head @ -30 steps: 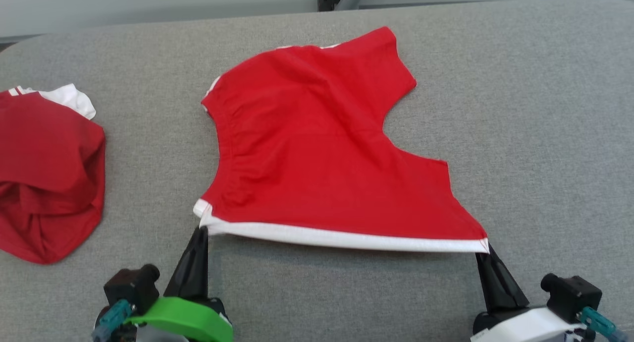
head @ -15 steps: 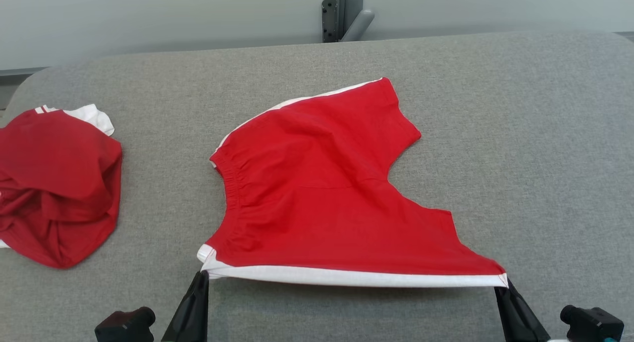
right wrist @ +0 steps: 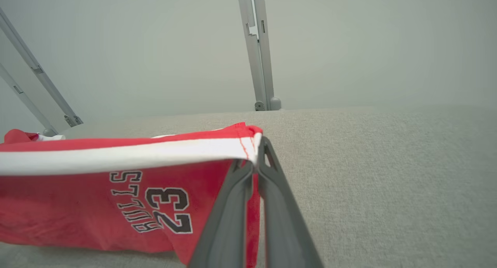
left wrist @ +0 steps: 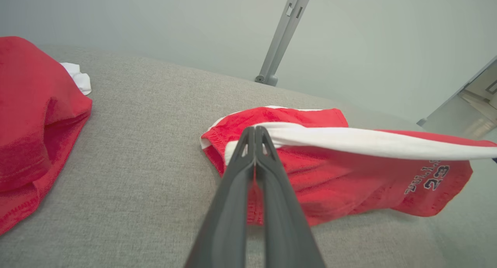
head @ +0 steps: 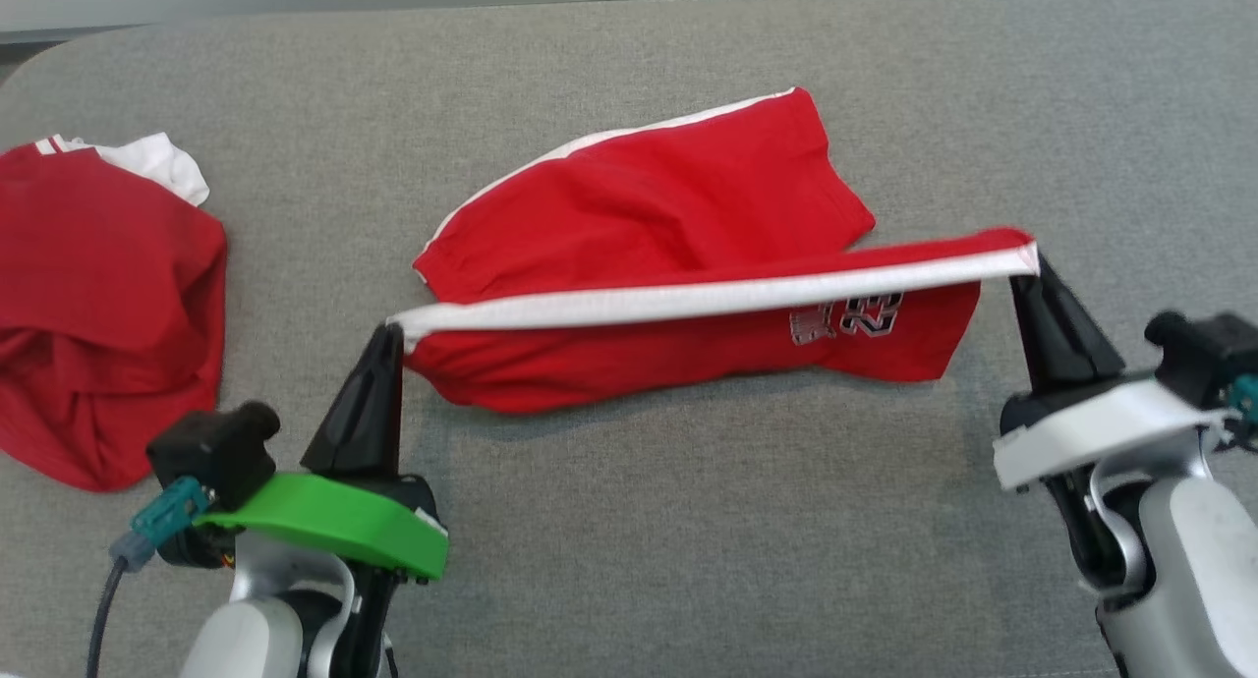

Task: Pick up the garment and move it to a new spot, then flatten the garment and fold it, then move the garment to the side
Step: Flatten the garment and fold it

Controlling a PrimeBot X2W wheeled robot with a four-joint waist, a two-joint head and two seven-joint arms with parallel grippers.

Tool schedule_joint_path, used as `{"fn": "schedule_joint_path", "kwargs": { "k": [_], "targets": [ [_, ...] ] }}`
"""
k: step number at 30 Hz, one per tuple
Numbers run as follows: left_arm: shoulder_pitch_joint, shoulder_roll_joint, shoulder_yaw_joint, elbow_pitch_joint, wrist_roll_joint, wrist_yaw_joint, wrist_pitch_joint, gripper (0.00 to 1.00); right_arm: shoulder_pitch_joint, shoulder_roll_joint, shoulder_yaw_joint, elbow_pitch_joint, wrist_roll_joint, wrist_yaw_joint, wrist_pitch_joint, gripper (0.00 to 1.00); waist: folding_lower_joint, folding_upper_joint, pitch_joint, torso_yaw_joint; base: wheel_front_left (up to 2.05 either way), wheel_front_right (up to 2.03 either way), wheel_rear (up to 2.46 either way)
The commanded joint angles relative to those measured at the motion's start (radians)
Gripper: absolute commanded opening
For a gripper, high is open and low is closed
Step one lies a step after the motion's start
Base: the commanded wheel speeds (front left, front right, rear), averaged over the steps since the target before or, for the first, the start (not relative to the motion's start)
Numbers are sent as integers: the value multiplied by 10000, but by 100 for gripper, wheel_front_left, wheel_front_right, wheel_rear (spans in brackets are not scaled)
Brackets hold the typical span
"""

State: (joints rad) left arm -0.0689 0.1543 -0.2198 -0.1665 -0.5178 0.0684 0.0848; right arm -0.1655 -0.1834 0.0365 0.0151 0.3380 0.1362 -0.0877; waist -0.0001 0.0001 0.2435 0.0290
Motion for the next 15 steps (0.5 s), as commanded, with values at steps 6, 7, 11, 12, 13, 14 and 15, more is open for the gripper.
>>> {"fn": "schedule_joint_path", "kwargs": {
  "k": [6,7,11,12,13,14,15],
  "targets": [
    [-2248,-82,107,1109,82,-328,-309,0,-2788,-825,385,1501,92,-84,180,0,1,-1,1710,779,0,0,0],
    [-2586,-158,47,1335,74,-400,-356,0,-3219,-916,492,1793,137,-76,231,0,1,-1,1884,877,0,0,0],
    [-3820,-347,-103,2454,23,-693,-629,0,-4880,-1203,1102,3070,235,-73,249,0,1,-1,2386,1182,0,0,0],
    [-4075,-369,-133,2776,42,-773,-720,0,-5234,-1248,1249,3443,277,-71,247,0,1,-1,2481,1242,0,0,0],
    [-4303,-410,-162,3080,58,-850,-834,0,-5561,-1281,1408,3800,296,-70,228,0,1,-1,2563,1297,0,0,0],
    [-4517,-469,-213,3380,34,-932,-919,0,-5867,-1293,1560,4124,334,-68,176,0,1,-1,2627,1354,0,0,0],
    [-4736,-503,-265,3709,53,-1018,-1010,0,-6152,-1316,1705,4488,377,-67,158,0,1,-1,2697,1406,0,0,0]
  ]
}}
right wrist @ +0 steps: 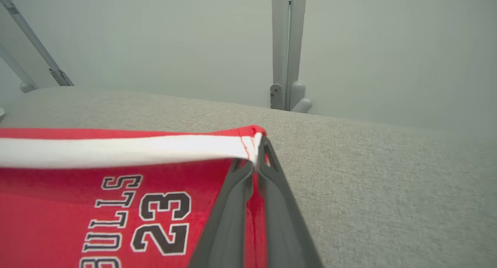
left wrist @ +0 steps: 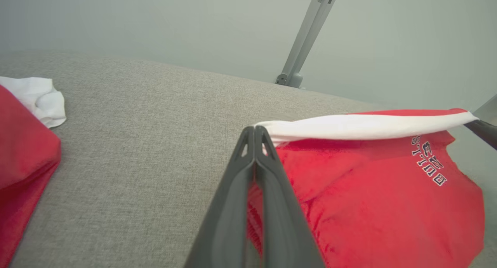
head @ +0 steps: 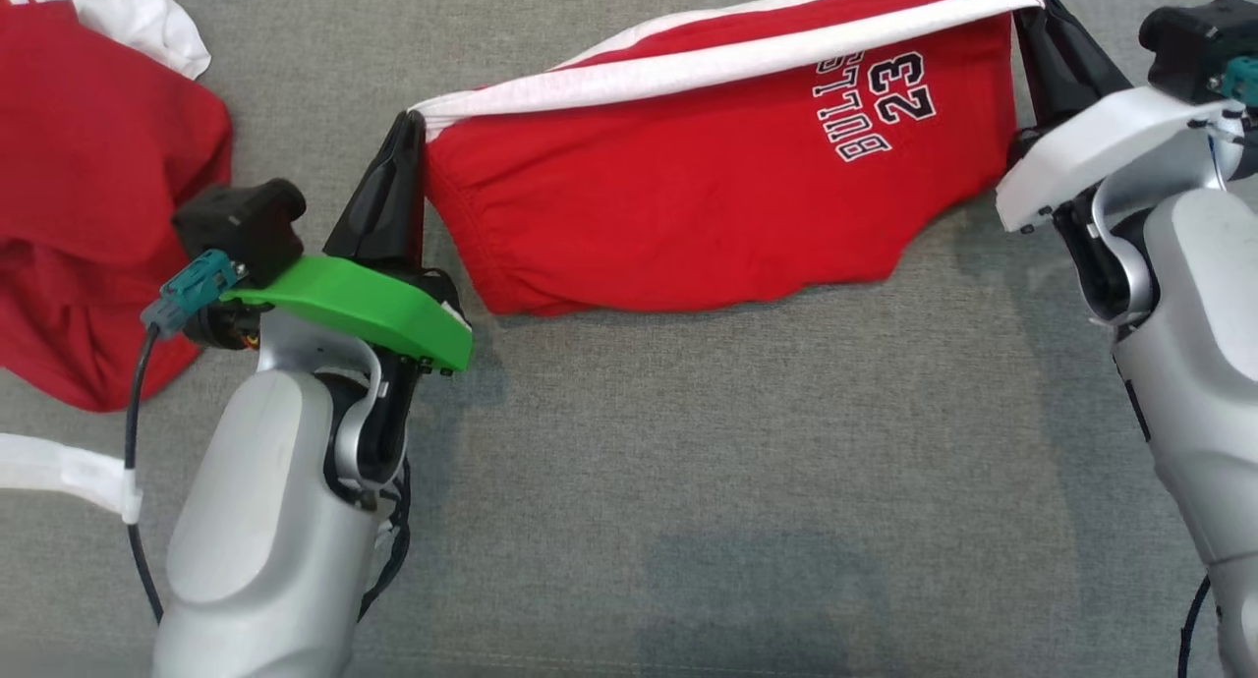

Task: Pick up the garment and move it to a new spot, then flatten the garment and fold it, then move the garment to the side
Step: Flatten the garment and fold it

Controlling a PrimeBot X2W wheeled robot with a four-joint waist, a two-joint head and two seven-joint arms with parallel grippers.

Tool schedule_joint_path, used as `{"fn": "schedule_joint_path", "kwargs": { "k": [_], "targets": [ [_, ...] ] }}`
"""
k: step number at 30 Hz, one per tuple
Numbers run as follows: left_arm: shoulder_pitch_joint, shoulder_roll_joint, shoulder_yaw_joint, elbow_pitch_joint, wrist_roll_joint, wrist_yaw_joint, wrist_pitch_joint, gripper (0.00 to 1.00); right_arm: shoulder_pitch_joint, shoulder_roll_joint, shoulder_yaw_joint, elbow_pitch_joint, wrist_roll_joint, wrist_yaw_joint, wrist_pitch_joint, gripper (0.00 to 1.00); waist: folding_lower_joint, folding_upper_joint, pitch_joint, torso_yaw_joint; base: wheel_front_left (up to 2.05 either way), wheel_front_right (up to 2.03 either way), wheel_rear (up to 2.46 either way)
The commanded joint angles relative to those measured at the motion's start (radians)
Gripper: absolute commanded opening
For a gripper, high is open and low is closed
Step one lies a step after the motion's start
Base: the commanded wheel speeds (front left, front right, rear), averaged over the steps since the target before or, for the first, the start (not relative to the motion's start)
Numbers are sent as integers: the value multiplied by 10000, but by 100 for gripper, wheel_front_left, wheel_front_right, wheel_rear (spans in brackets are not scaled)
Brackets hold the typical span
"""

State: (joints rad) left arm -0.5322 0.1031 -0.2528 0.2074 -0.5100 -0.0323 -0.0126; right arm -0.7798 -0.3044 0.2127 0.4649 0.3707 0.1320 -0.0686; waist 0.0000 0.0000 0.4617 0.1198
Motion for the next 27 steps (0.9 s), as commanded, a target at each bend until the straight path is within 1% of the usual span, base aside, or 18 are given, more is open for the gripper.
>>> {"fn": "schedule_joint_path", "kwargs": {
  "k": [1,7,8,9,10,11,13,16,17,20,23,27],
  "targets": [
    [-335,-41,19,251,-17,-73,-150,0,-262,-157,87,318,59,-25,-92,0,0,0,574,556,0,0,0],
    [-1233,-248,-355,1768,-91,-387,-627,0,-1287,-176,871,1928,334,-23,-533,0,0,0,760,696,0,0,0],
    [-1320,-272,-425,1956,-106,-430,-704,6,-1400,-177,1003,2099,393,-22,-659,0,0,0,764,695,0,0,0],
    [-1383,-293,-489,2133,-111,-470,-763,35,-1472,-166,1132,2266,457,-22,-800,4,0,0,763,682,0,0,0],
    [-1420,-311,-531,2263,-130,-508,-856,65,-1494,-151,1246,2412,542,-22,-940,42,0,0,751,658,0,0,0],
    [-1440,-320,-578,2395,-105,-534,-949,100,-1487,-156,1346,2548,595,-22,-1091,100,0,0,727,628,0,0,0],
    [-1369,-326,-660,2617,39,-535,-1389,100,-1338,-146,1500,2808,833,-22,-1516,100,0,0,602,541,0,0,0],
    [-1106,-268,-609,2554,250,-362,-1984,100,-1104,-166,1419,2762,949,-22,-1833,100,0,0,440,446,0,0,0],
    [-1106,-268,-609,2554,250,-362,-1984,100,-1104,-166,1419,2762,949,-22,-1833,100,0,0,440,446,0,0,0],
    [-780,-207,-456,2212,570,-83,-2357,100,-699,-138,1075,2378,907,-20,-1984,100,0,0,231,349,0,0,0],
    [-334,-139,-179,1612,889,221,-2479,100,-19,-15,306,1374,529,-20,-1985,100,0,0,-4,234,0,0,0],
    [507,-113,394,435,1375,523,-2507,100,1266,359,-664,-120,-106,-20,-1979,100,0,0,-363,65,0,0,0]
  ]
}}
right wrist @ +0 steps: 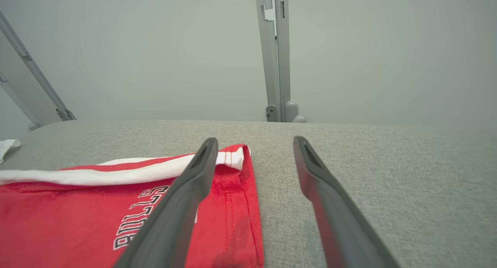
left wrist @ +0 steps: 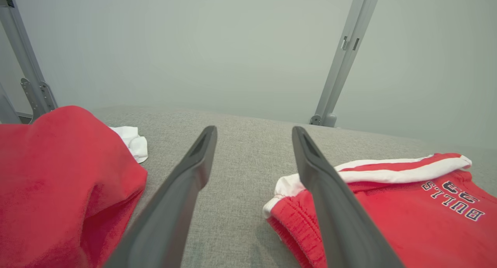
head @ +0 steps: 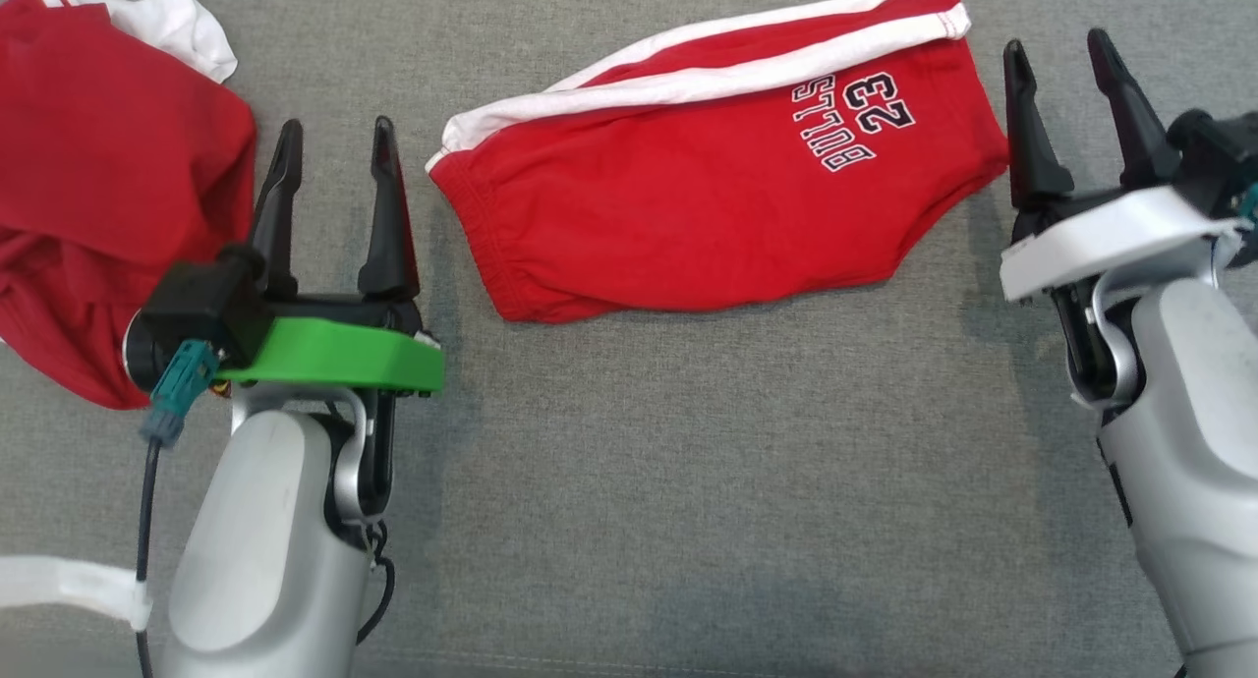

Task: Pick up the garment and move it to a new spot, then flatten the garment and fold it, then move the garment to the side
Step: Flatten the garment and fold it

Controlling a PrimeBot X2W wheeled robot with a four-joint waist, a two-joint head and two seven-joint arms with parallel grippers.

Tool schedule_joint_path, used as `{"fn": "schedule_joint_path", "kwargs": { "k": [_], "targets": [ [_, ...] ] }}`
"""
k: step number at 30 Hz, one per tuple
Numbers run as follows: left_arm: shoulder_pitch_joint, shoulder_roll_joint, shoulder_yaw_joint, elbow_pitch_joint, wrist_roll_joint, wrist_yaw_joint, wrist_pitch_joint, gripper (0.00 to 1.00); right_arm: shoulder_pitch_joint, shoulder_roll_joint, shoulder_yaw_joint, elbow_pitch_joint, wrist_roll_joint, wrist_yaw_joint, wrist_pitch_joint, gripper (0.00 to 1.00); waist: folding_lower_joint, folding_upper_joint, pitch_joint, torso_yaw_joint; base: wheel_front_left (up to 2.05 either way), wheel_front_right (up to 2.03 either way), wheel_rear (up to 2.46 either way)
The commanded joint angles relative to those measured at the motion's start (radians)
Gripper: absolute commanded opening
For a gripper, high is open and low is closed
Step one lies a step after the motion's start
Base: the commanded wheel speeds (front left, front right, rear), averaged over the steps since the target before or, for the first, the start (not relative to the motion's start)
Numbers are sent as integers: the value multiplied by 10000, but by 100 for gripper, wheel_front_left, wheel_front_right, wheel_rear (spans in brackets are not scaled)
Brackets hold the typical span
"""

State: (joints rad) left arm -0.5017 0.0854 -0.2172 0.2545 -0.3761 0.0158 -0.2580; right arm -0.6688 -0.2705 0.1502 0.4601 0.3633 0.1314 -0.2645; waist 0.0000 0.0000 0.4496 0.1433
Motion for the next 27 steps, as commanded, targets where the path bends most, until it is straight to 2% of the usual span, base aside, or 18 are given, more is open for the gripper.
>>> {"fn": "schedule_joint_path", "kwargs": {
  "k": [1,7,14,27],
  "targets": [
    [433,77,168,-321,166,80,-56,100,479,139,-209,-401,-176,-14,-20,100,0,0,-346,-222,0,0,0],
    [1766,187,582,-1395,786,110,-59,100,2227,688,-833,-1864,-687,-14,-22,100,0,0,-892,-528,0,0,0],
    [2800,299,653,-1775,1107,44,-61,100,3709,1112,-1190,-2762,-1034,-14,-22,100,0,0,-1318,-783,0,0,0],
    [2776,317,492,-1673,1098,-10,-61,100,3770,1196,-1382,-2758,-909,-14,-23,100,0,0,-1321,-787,0,0,0]
  ]
}}
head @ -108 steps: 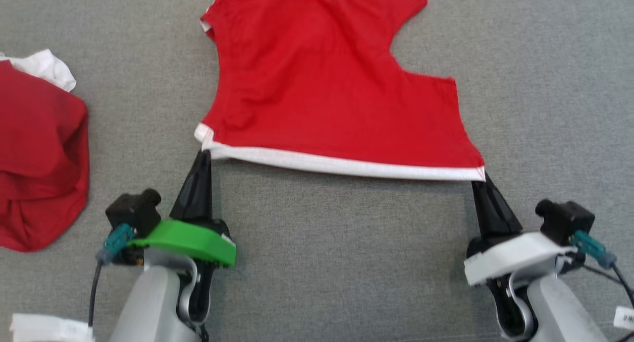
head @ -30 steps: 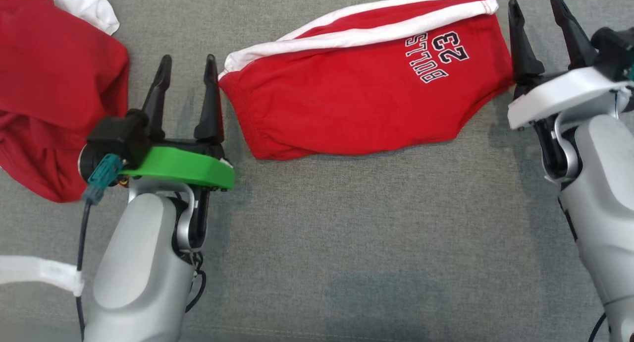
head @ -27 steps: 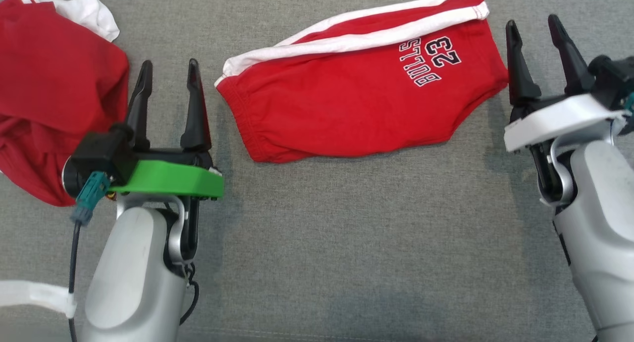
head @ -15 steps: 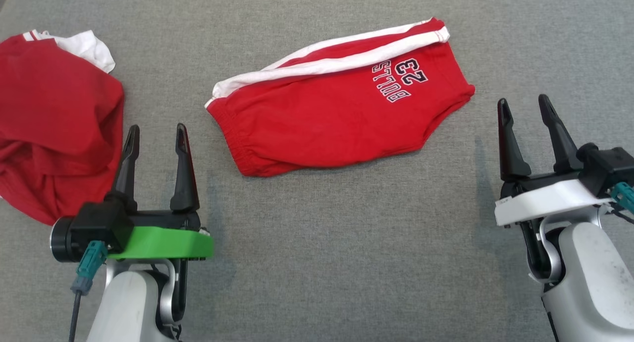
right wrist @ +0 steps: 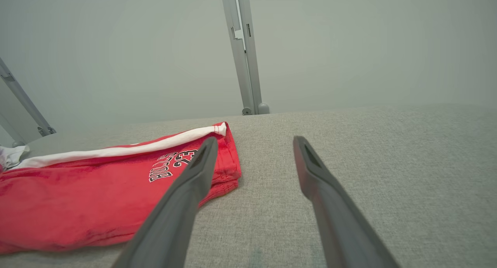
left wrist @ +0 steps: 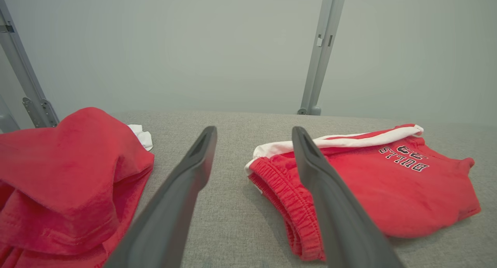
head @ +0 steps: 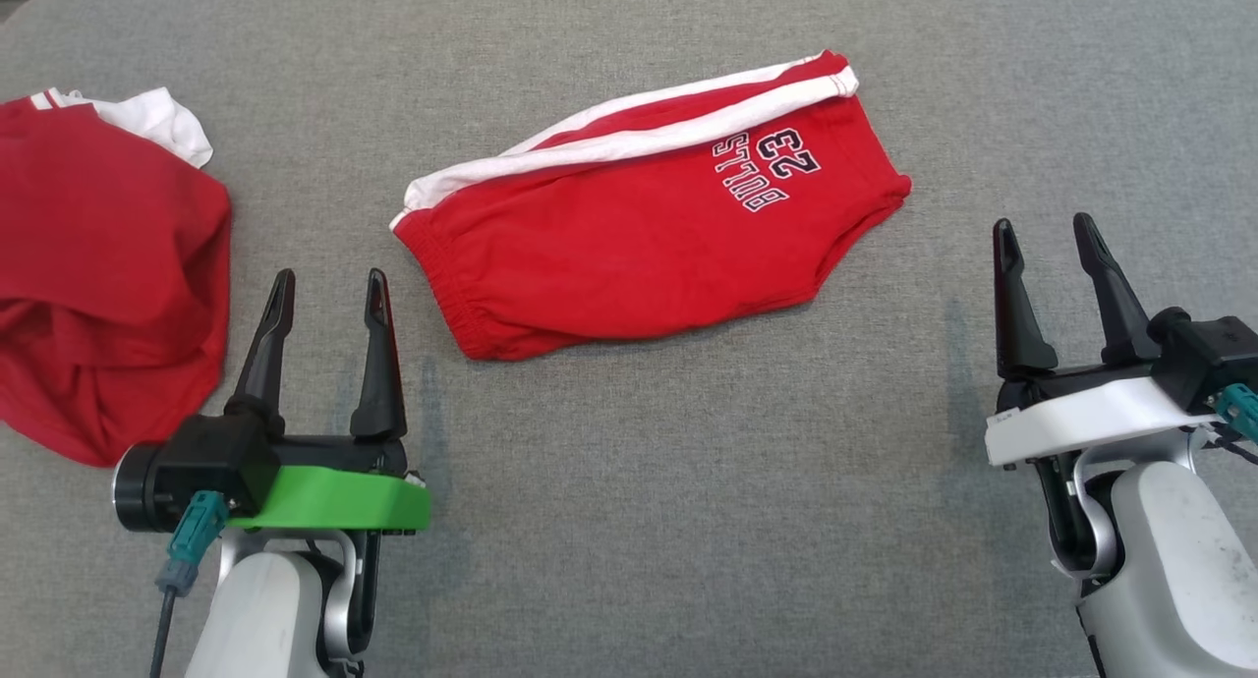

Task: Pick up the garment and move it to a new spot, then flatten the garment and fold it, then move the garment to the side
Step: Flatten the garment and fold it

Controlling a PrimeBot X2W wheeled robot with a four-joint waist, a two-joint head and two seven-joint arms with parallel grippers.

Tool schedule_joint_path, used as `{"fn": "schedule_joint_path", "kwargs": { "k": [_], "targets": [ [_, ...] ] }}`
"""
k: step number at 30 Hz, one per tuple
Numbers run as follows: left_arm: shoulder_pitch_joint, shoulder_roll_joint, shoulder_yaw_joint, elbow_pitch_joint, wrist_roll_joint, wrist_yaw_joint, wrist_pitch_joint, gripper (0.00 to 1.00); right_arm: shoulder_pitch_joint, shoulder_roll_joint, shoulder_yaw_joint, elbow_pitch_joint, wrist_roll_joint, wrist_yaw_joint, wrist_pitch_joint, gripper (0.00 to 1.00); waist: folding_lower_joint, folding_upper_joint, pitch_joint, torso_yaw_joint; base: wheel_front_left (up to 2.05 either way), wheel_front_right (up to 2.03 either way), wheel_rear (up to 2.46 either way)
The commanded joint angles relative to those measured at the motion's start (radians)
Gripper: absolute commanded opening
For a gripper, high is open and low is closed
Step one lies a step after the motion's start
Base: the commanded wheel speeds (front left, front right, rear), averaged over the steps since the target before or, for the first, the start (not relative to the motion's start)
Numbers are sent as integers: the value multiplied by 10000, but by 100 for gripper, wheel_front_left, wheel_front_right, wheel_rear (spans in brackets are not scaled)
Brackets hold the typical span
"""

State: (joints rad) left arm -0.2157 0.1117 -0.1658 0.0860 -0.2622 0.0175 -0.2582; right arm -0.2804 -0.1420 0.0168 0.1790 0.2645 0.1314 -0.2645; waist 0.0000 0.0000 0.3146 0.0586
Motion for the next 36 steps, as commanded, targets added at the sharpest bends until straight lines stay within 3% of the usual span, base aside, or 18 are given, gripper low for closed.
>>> {"fn": "schedule_joint_path", "kwargs": {
  "k": [1,14,23,24,25,31,36],
  "targets": [
    [-160,28,-61,23,-46,-43,-55,100,-191,-164,-58,137,64,-14,-23,100,0,0,63,129,0,0,0],
    [-954,-322,-709,42,-36,-121,-47,100,-2193,-935,475,2449,313,-14,486,100,0,0,1012,1229,0,0,0],
    [-1129,-473,-843,82,-55,-97,-59,100,-3124,-728,1117,4661,763,-14,820,100,0,0,1222,1502,0,0,0],
    [-1113,-480,-822,70,-46,-88,-60,100,-3087,-688,1166,4834,821,-14,820,42,0,0,1207,1485,0,0,0],
    [-1088,-485,-793,62,-27,-76,-60,100,-3057,-615,1243,4967,896,-14,813,0,0,0,1180,1447,0,0,0],
    [-904,-415,-622,51,112,-82,-60,100,-2759,-517,1710,5000,1389,-8,464,0,0,0,947,1094,0,0,0],
    [-743,-321,-512,80,159,-90,-60,100,-2085,-576,1510,4393,1632,-14,148,0,0,0,608,782,0,0,0]
  ]
}}
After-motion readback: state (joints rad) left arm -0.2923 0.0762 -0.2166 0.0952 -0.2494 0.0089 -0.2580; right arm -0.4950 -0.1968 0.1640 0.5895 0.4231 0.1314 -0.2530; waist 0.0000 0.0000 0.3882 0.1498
